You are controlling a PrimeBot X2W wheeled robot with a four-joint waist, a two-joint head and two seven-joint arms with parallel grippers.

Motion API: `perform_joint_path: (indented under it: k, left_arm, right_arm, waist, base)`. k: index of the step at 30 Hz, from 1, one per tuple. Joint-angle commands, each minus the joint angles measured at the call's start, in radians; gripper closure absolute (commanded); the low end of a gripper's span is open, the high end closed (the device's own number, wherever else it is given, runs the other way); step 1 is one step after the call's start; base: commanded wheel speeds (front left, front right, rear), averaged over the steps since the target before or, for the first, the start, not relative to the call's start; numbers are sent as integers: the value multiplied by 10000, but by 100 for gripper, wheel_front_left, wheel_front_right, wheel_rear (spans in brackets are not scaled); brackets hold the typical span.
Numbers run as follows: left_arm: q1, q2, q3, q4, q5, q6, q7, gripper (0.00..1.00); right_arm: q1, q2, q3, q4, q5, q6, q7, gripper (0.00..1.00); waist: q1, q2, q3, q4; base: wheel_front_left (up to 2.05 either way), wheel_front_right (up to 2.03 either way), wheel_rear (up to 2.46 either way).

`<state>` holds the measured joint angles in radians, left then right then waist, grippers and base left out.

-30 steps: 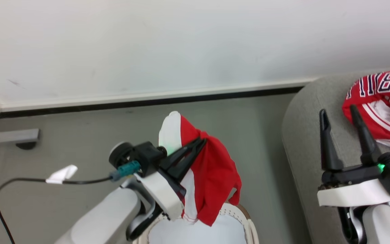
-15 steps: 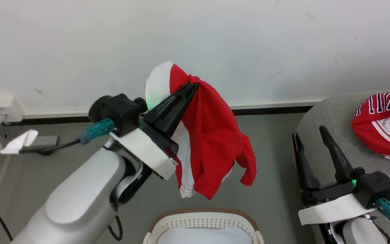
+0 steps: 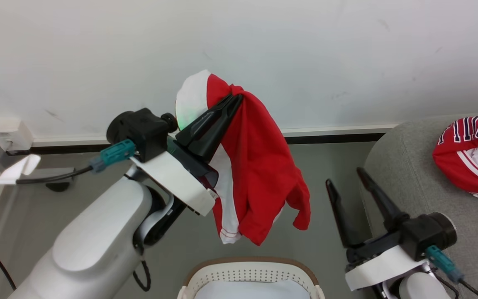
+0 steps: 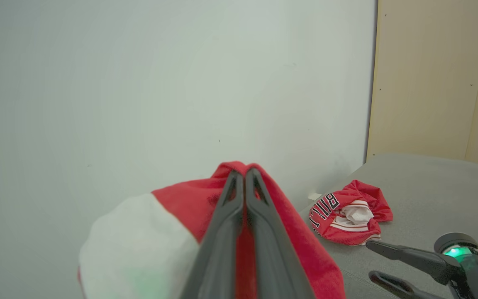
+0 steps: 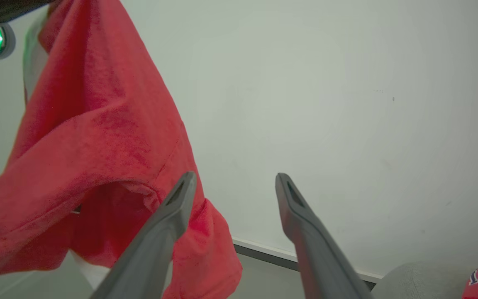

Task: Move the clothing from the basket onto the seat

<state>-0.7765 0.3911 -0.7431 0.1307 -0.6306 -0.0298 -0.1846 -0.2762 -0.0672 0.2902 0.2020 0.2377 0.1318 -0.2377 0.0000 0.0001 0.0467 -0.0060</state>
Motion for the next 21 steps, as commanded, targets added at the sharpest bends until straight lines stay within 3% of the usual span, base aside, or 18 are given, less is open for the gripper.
perform_joint_path:
  k: [1, 8, 14, 21]
  left_arm:
    - [-102, -4, 36, 40, -81, 32, 13, 100]
    - [-35, -198, -157, -23, -60, 65, 41, 100]
    - [100, -488, -535, -243, 62, 46, 104, 100]
    - [252, -892, -1164, -268, 113, -117, 303, 100]
  right_arm:
    - [-78, -147, 224, 119, -103, -22, 69, 0]
    - [-419, -649, 1442, 652, -585, -23, 432, 0]
    - [-1073, -637, 2353, 1637, -859, -23, 587, 0]
    - [-1751, -194, 2184, 3012, -843, -23, 115, 0]
  waist:
    - [0, -1, -33, 35]
    - [0, -1, -216, 218]
    - [0, -1, -345, 591]
    - [0, -1, -536, 1147]
  base:
    - [0, 0, 0]
    - [0, 0, 0]
    - [0, 0, 0]
    - [0, 0, 0]
